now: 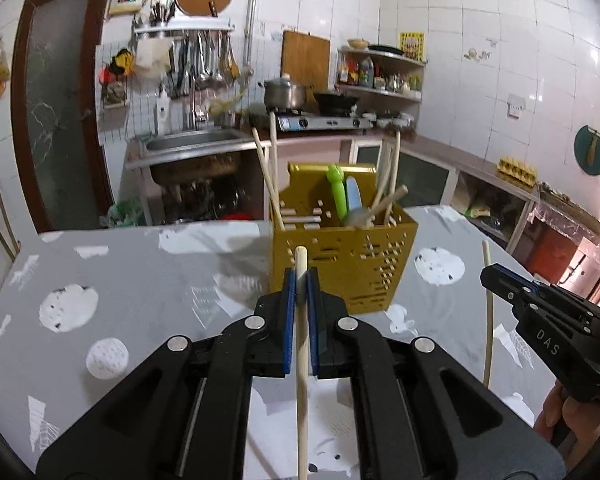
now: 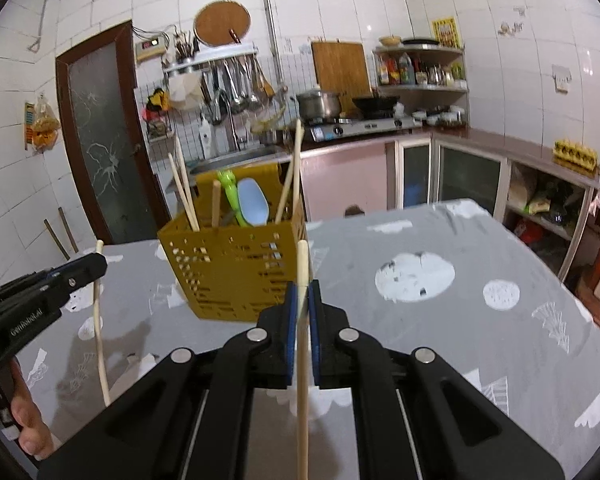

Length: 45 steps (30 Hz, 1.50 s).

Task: Organize utensils
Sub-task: 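Carry both held chopsticks up over the yellow holder, then open both grippers to drop the chopsticks into the yellow holder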

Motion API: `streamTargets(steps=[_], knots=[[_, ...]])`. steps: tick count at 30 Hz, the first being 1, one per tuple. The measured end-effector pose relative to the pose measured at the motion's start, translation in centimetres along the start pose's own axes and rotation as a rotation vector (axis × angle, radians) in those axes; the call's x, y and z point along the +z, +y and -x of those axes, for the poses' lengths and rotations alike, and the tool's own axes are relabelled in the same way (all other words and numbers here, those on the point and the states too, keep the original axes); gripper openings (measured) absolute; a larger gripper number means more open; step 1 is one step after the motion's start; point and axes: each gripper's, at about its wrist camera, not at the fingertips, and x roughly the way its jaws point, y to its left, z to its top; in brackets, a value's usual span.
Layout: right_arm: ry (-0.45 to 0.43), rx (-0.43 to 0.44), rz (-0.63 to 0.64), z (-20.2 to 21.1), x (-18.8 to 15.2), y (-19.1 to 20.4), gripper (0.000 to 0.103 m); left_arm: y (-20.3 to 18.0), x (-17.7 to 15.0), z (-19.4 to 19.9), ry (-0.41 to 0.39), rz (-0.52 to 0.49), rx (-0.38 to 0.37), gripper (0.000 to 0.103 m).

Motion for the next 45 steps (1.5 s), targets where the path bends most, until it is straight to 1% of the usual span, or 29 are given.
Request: streamTargets(steps=[5,7,9,11,15,18,23,26,28,30,32,34,38,39,41,42,43,45], knots=[[-0.082,0.007,0.004,0.8,0.2,0.4,0.006,0.5,0.2,1.0,-0.065,-0.004,0.002,0.005],[-0.131,0.004,0.024,1.3,0.1,0.6,0.006,0.7,0.0,1.4,-0.092,-0.010,-0.003,0.005],[-0.161,0.001,0.038,1.7,0.0,0.7,0.006,0.9,-0.2,1.8,-0.118,-0.010,-0.001,0.005],[-0.201,0.001,0.040,2.3,0.1,0.7,0.006,1.2,-0.2,2.1,-0.132,-0.001,-0.009,0.005],[-0.251,0.012,0.027,3.1,0.9,0.6,0.006,1.5,0.4,2.7,-0.152,0.017,-0.039,0.005],[-0.284,0.020,0.030,3.6,2.0,0.7,0.006,1.3,1.3,3.8,-0.193,0.010,-0.042,0.005],[-0.335,0.038,0.034,4.6,4.5,1.3,0.006,1.5,5.0,5.5,-0.276,0.018,-0.047,0.005],[-0.373,0.045,0.046,5.2,7.2,1.9,0.006,1.4,7.9,6.2,-0.331,0.019,-0.049,0.005],[-0.398,0.050,0.051,5.6,9.0,2.3,0.006,0.8,10.1,6.5,-0.385,0.006,-0.028,0.005],[-0.423,0.045,0.062,5.8,10.9,2.7,0.006,0.5,12.1,6.5,-0.421,0.005,-0.024,0.005],[-0.445,0.045,0.057,5.7,13.0,3.0,0.006,0.1,14.1,5.8,-0.455,0.013,-0.023,0.005],[-0.461,0.040,0.049,5.3,14.8,3.1,0.006,-0.2,15.2,5.1,-0.491,0.011,-0.019,0.005],[-0.479,0.018,0.043,3.2,17.4,3.9,0.006,-1.3,16.8,2.1,-0.557,-0.021,0.046,0.005],[-0.476,0.010,0.046,2.4,17.9,4.2,0.006,-1.4,17.0,0.8,-0.557,-0.024,0.060,0.005],[-0.453,-0.004,0.044,0.7,18.1,4.6,0.006,-1.3,16.9,-1.7,-0.511,-0.005,0.056,0.005],[-0.425,-0.007,0.041,-0.5,17.9,4.7,0.006,-1.2,16.7,-2.8,-0.485,0.009,0.051,0.005],[-0.411,-0.015,0.041,-1.3,17.6,4.7,0.006,-1.0,16.1,-4.5,-0.456,0.021,0.055,0.005],[-0.384,-0.028,0.049,-2.5,16.7,4.8,0.006,-0.6,15.0,-6.1,-0.418,0.039,0.054,0.005]])
